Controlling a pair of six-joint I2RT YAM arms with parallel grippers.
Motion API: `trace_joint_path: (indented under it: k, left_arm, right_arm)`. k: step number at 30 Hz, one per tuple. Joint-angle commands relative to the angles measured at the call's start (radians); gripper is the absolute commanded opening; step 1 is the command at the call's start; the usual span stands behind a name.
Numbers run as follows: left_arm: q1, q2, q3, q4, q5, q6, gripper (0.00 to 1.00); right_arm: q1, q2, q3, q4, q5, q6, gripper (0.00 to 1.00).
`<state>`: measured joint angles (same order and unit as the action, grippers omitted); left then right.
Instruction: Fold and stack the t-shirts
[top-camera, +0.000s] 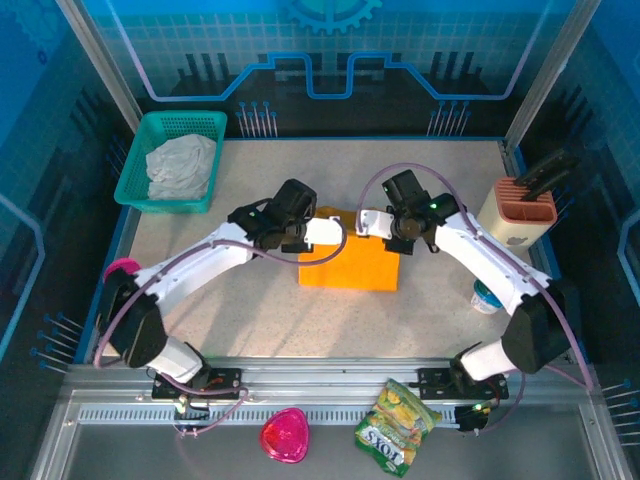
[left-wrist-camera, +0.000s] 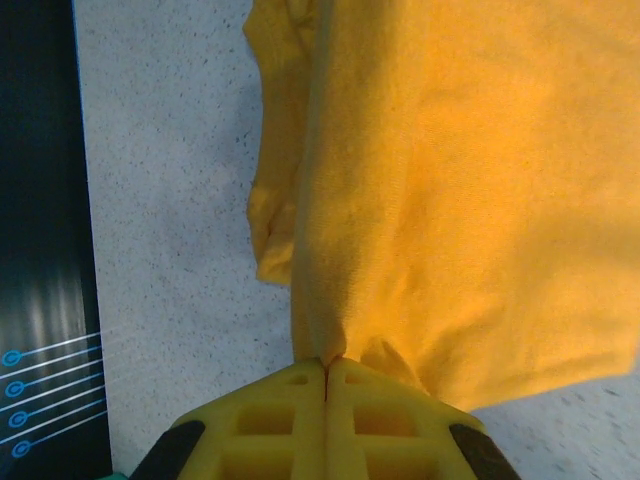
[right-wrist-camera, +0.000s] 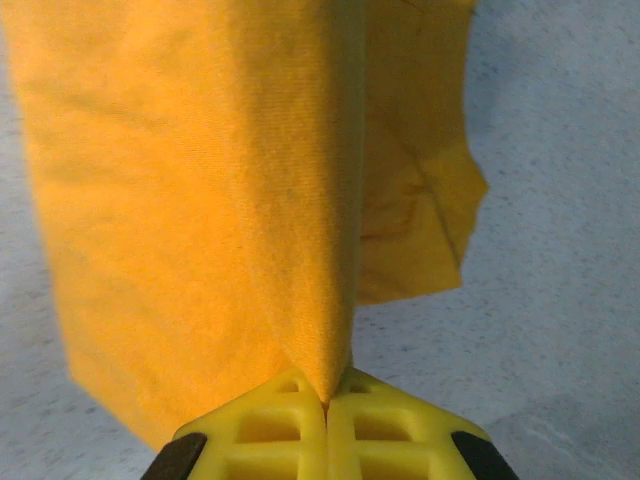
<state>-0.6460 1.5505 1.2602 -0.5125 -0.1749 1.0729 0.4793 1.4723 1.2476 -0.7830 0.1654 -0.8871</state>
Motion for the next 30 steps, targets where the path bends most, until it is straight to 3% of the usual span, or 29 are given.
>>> trace_joint_path:
  k: [1,14,21,24,26,27,30]
  left_arm:
    - [0.031,0.07,0.032,0.166,0.027,0.031,0.0]
    - [0.104,0.341,0.016,0.569,-0.047,0.012,0.0]
    - [0.123,0.45,0.023,0.678,-0.072,-0.026,0.0]
    - [0.125,0.481,0.014,0.75,-0.103,-0.041,0.01]
    - [0.127,0.491,0.0,0.816,-0.133,-0.055,0.19]
    - [0.126,0.494,-0.009,0.85,-0.15,-0.061,0.34]
    - [0.128,0.488,-0.036,0.976,-0.227,-0.084,0.6]
  right_arm:
    - [-0.021,0.052,0.002,0.167,0.076,0.019,0.0]
    - [-0.08,0.369,-0.04,0.604,0.256,0.143,0.0]
    - [-0.099,0.522,-0.014,0.728,0.335,0.227,0.0]
    - [-0.1,0.544,-0.027,0.796,0.361,0.269,0.21]
    - [-0.103,0.544,-0.035,0.83,0.375,0.303,0.4]
    - [-0.106,0.538,-0.04,0.844,0.379,0.327,0.48]
    - [-0.12,0.496,-0.042,0.851,0.382,0.438,0.6]
